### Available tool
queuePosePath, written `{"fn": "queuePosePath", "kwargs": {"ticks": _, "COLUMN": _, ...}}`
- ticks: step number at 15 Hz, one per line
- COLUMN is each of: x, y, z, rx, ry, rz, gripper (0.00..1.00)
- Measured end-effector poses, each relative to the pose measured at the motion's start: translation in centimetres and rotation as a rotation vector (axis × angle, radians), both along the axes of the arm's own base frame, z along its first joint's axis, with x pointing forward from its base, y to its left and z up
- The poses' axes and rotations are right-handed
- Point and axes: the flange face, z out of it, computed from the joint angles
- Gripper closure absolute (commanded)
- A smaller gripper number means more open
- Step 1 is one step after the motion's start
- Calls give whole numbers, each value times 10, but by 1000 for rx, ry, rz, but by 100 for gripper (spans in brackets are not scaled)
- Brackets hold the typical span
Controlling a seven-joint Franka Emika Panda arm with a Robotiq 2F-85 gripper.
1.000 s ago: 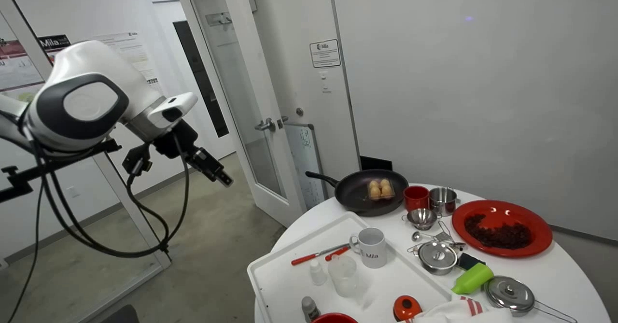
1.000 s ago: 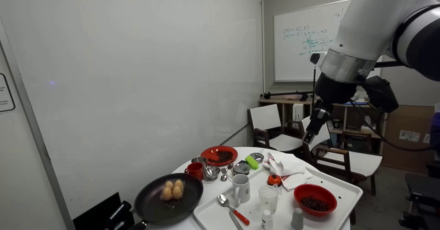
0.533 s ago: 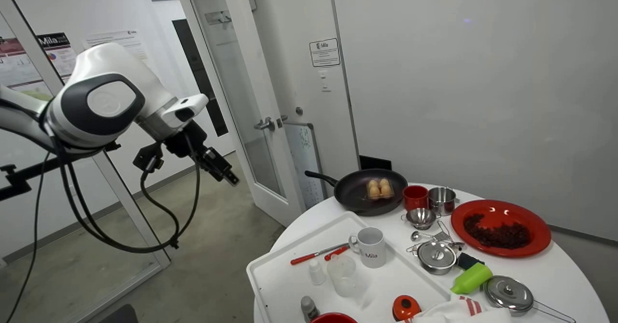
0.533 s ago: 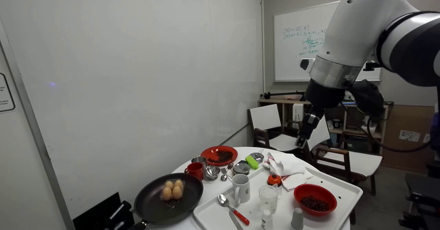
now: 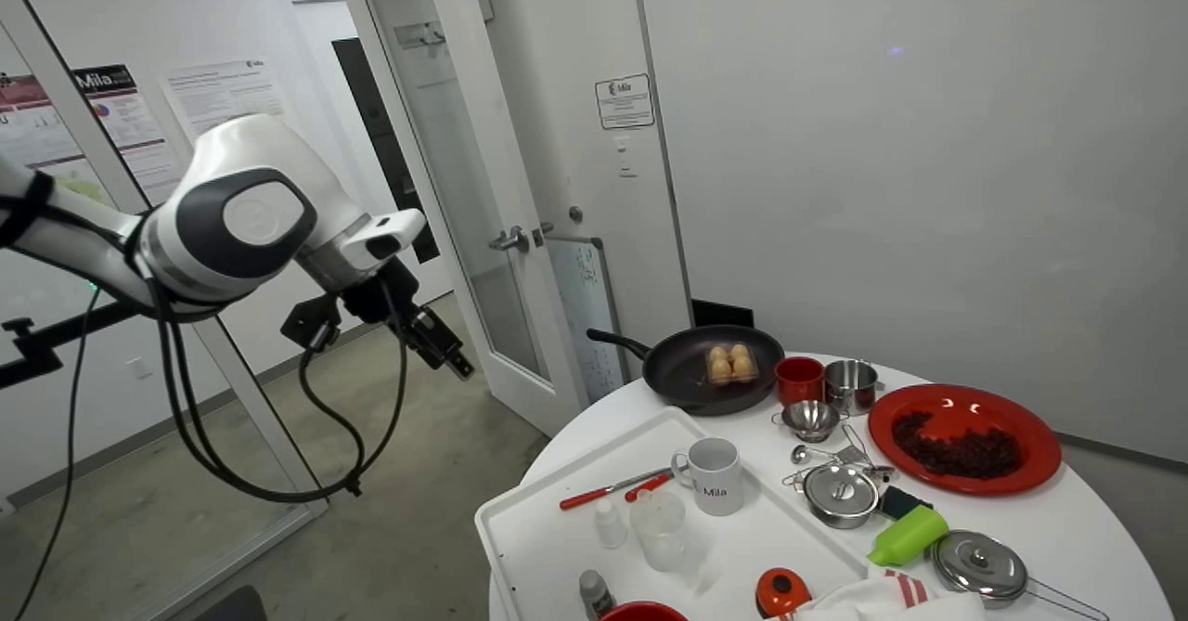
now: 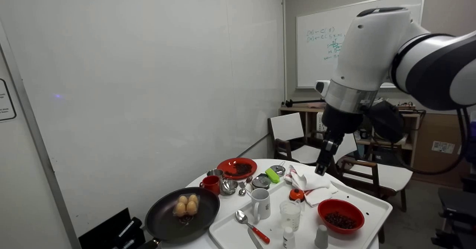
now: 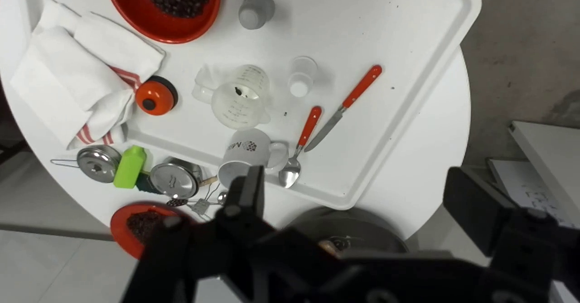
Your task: Pick the knife and put it in the cup
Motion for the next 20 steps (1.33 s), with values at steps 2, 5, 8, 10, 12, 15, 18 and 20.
{"fn": "queuePosePath", "kwargs": {"ticks": 2, "x": 20, "y": 11, "z": -23, "rx": 3, "ry": 36, "rz": 34, "gripper": 0}}
{"fn": "queuePosePath", "kwargs": {"ticks": 5, "x": 57, "y": 27, "z": -54, "rx": -7, "ry": 57, "rz": 67, "gripper": 0}}
{"fn": "queuePosePath", "kwargs": {"ticks": 8, "x": 96, "y": 33, "z": -89, "rx": -33, "ry": 82, "rz": 28, "gripper": 0}}
{"fn": "queuePosePath", "kwargs": {"ticks": 10, "x": 121, "y": 35, "z": -119, "rx": -57, "ry": 109, "rz": -8, "gripper": 0}}
{"fn": "queuePosePath", "kwargs": {"ticks": 12, "x": 141, "y": 43, "z": -152, "rx": -70, "ry": 145, "rz": -45, "gripper": 0}}
{"fn": "queuePosePath", "kwargs": {"ticks": 15, "x": 162, "y": 56, "z": -199, "rx": -41, "ry": 223, "rz": -98, "gripper": 0}}
{"fn": "queuePosePath", "kwargs": {"ticks": 18, "x": 178, "y": 53, "z": -234, "rx": -17, "ry": 283, "rz": -148, "gripper": 0}}
{"fn": "queuePosePath", "kwargs": {"ticks": 20, "x": 187, "y": 40, "z": -249, "rx": -12, "ry": 300, "rz": -200, "gripper": 0}}
